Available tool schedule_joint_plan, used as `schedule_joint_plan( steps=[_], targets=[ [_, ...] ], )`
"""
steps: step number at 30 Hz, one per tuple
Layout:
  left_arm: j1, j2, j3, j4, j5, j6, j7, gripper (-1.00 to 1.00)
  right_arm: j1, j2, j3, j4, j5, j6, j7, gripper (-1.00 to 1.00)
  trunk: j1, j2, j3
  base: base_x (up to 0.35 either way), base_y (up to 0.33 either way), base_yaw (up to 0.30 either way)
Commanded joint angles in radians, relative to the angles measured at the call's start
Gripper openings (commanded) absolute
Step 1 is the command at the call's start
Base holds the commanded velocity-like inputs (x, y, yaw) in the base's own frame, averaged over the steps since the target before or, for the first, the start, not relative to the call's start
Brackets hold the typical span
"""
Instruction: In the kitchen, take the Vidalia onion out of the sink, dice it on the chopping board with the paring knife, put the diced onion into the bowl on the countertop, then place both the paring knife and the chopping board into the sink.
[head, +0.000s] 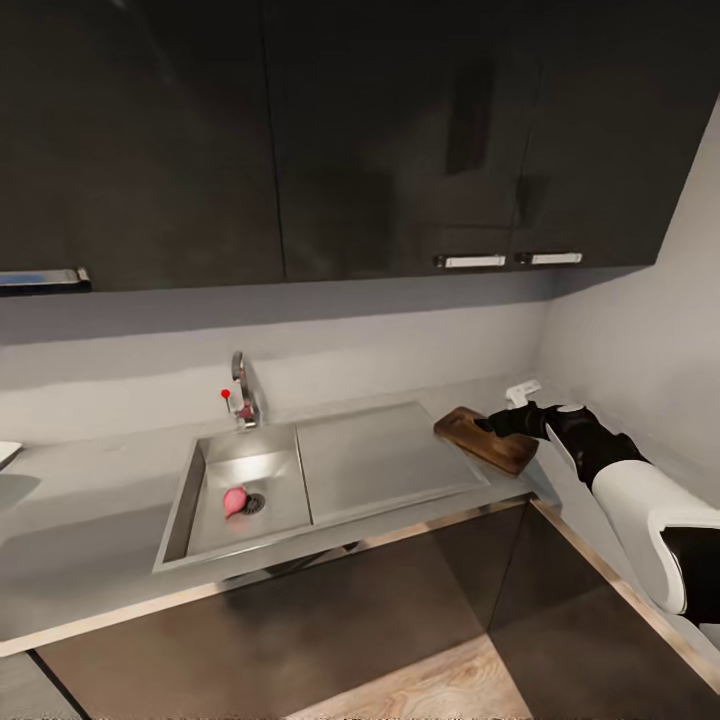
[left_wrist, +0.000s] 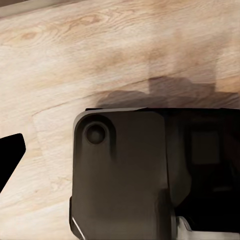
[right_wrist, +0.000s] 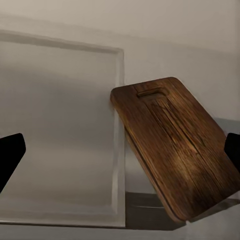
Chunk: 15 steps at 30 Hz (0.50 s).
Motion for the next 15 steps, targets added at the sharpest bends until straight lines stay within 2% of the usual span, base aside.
schedule_joint_plan(
  steps=[1,9,15],
  targets=[
    [0.0,0.0,0.001,-0.001,0.001,-0.001,-0.003,1.0,-0.001,-0.001,0.005,-0.002,0.002,0.005,0.002,1.0,0.001,-0.002,-0.004,0.0,0.0,0.0],
    [0.0,0.0,0.001,-0.001,0.002,0.0,-0.003,1.0,-0.001,-0.002,0.005,-0.002,0.001,0.004,0.002,1.0,0.001,-0.002,-0.017,0.006,0.0,0.0],
    [0.0,-0.001,0.001,0.0,0.002,0.0,-0.003,1.0,-0.001,-0.002,0.005,-0.002,0.001,0.004,0.003,1.0,0.001,-0.002,-0.027,0.215,0.0,0.0]
  ],
)
